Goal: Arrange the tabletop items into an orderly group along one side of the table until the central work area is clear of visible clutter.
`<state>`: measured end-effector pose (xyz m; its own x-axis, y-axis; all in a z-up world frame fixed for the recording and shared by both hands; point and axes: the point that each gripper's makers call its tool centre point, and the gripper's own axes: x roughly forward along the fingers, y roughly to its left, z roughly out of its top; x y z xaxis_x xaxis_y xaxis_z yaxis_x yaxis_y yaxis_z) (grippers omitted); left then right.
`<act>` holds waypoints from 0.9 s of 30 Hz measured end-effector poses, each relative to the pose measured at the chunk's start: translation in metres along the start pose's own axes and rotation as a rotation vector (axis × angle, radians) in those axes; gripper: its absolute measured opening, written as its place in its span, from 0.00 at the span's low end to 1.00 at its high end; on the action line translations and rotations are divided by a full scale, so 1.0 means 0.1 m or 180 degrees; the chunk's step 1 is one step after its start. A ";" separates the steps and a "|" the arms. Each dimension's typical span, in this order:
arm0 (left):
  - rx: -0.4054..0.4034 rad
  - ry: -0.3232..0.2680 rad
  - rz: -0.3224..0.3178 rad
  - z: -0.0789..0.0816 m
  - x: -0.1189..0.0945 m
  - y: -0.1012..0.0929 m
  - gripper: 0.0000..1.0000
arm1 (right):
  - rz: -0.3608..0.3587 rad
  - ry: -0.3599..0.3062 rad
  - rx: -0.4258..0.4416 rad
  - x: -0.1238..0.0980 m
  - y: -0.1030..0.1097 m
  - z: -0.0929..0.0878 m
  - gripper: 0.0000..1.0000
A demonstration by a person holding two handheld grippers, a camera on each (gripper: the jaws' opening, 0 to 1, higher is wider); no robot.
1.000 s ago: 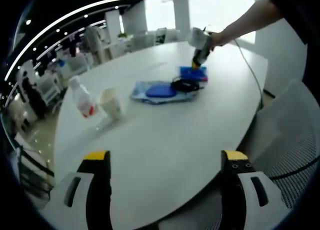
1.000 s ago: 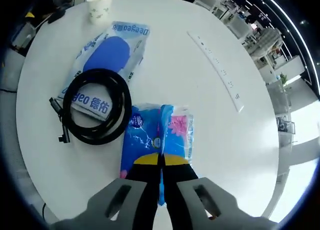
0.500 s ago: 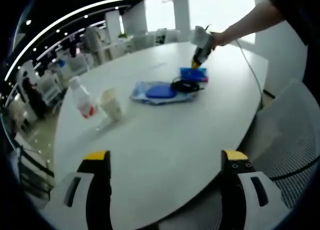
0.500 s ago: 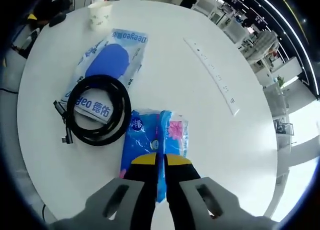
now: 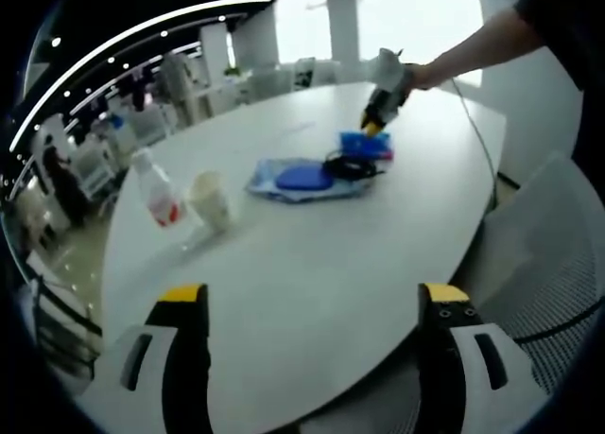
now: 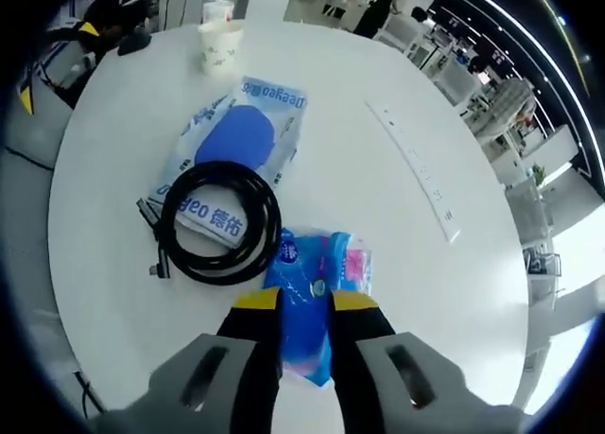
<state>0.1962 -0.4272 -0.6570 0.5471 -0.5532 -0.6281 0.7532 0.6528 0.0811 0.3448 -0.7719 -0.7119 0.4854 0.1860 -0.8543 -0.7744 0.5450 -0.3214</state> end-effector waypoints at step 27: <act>-0.0064 -0.0073 0.0041 0.02 -0.03 0.04 0.88 | 0.0629 -0.0341 -0.0136 0.04 0.77 0.28 0.29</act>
<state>0.1980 -0.4241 -0.6534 0.5652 -0.5563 -0.6092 0.7385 0.6702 0.0733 0.2985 -0.7061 -0.7287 0.3611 0.3726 -0.8549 -0.8741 0.4547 -0.1711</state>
